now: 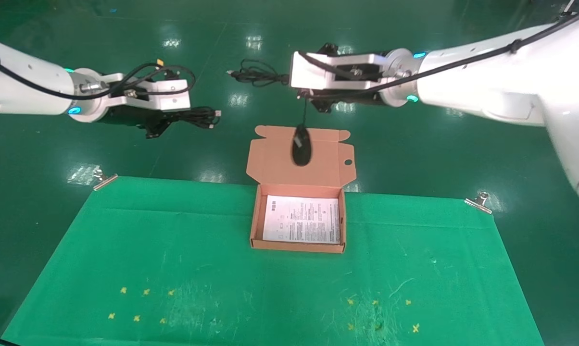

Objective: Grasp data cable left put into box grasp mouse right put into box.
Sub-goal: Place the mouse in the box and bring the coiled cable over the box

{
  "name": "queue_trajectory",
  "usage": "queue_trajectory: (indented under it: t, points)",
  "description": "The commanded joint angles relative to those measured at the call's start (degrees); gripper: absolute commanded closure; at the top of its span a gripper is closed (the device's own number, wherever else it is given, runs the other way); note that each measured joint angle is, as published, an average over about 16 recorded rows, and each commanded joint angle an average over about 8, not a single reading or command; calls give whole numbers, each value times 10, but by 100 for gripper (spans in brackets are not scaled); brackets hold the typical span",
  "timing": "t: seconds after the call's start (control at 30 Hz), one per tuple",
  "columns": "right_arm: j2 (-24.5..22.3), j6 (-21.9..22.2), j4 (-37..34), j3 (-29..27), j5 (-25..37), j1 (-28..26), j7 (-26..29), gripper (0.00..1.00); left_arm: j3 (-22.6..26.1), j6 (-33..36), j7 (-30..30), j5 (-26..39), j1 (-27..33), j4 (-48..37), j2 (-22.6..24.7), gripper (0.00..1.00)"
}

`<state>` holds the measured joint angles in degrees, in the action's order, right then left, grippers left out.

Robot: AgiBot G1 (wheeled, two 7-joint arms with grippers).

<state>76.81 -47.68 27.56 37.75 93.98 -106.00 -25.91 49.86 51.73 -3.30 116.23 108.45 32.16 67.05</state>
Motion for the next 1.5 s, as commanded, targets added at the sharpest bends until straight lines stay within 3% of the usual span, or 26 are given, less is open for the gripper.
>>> queue_trajectory:
  t: [0.03,0.37,1.0,1.27,1.5]
  points:
    - [3,0,-4,1,-3,5,-1,100,4,6,-8,8,0,-1,-3,100]
    - [13,16,4,42,-39,36,11,100,21,32,-56,48,2,30,-26,100]
    - [17,68,16,169,-125,98,75,100,26,46,-106,69,-12,94,-46,100]
    - [15,114,-21,206,-170,126,114,100,27,48,-115,73,-15,105,-50,100]
    - [15,129,-53,236,-196,144,147,100,27,49,-120,75,-16,111,-51,100]
